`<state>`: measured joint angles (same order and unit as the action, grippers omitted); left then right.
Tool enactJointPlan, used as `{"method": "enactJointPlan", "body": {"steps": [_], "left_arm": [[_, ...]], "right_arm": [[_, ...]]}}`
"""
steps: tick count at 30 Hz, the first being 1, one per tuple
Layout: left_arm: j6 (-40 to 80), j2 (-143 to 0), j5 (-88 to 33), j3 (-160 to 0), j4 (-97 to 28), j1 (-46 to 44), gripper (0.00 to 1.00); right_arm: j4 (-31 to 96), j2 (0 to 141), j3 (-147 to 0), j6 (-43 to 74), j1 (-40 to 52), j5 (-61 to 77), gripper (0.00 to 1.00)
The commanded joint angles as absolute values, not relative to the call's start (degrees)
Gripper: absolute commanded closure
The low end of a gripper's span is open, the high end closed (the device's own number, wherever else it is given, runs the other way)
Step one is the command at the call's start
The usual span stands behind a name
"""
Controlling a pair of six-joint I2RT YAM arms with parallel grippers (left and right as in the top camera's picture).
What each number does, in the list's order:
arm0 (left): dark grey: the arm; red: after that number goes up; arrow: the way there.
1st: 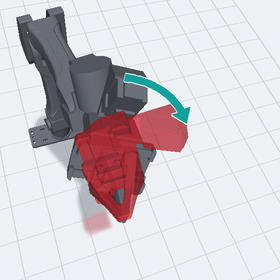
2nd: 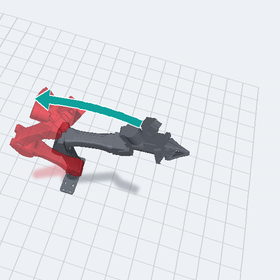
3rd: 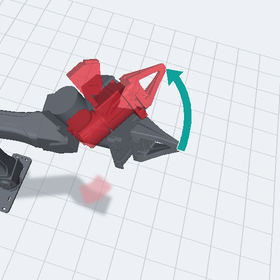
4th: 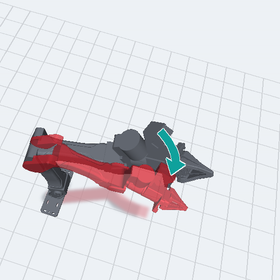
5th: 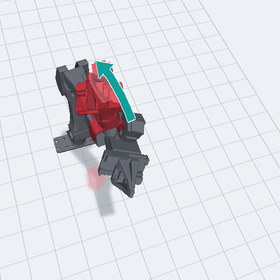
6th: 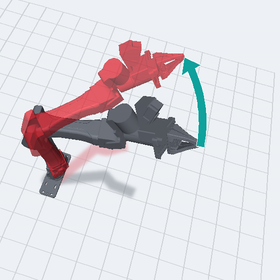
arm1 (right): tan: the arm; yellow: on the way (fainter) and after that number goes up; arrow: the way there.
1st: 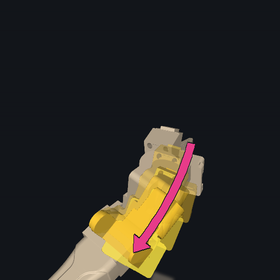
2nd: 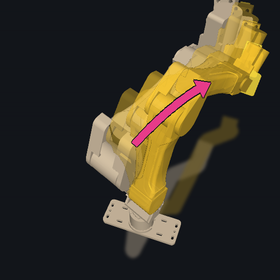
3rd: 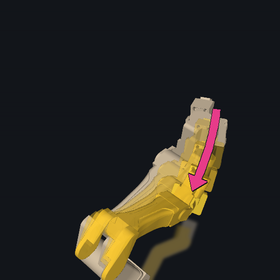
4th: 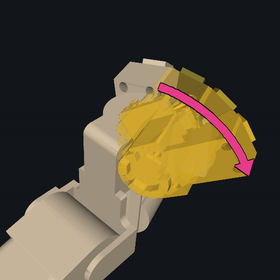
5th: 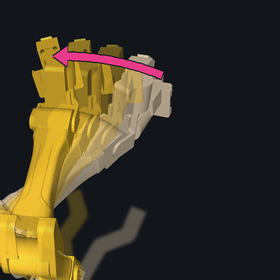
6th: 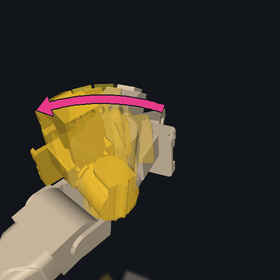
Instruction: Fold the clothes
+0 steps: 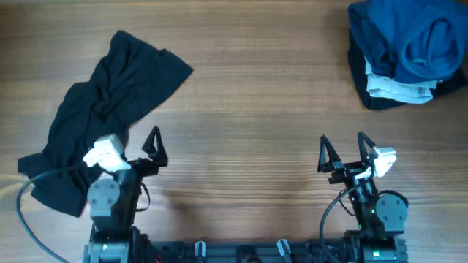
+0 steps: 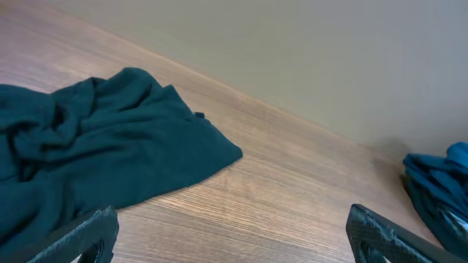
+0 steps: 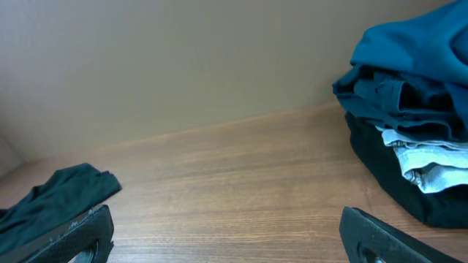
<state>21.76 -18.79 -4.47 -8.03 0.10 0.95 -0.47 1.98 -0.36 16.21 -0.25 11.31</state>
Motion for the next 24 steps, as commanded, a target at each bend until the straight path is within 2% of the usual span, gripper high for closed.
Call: {"method": "enactJointPlan", "body": {"steps": [1,10,24], "left_arm": [[21.26,-13.23,-9.19,-4.40,-0.05,4.14,0.00],[18.22,-0.23,-8.73,-0.34,-3.66,4.12,0.00],[18.44,-0.16,-8.73,-0.34,-3.55,4.03,0.00]], "right_arm": [[-0.80,1.67,-0.30,15.42,-0.23,10.48,0.00],[-0.80,1.67,-0.30,15.42,-0.23,10.48,0.00],[-0.80,1.67,-0.30,15.42,-0.23,10.48,0.00]]}}
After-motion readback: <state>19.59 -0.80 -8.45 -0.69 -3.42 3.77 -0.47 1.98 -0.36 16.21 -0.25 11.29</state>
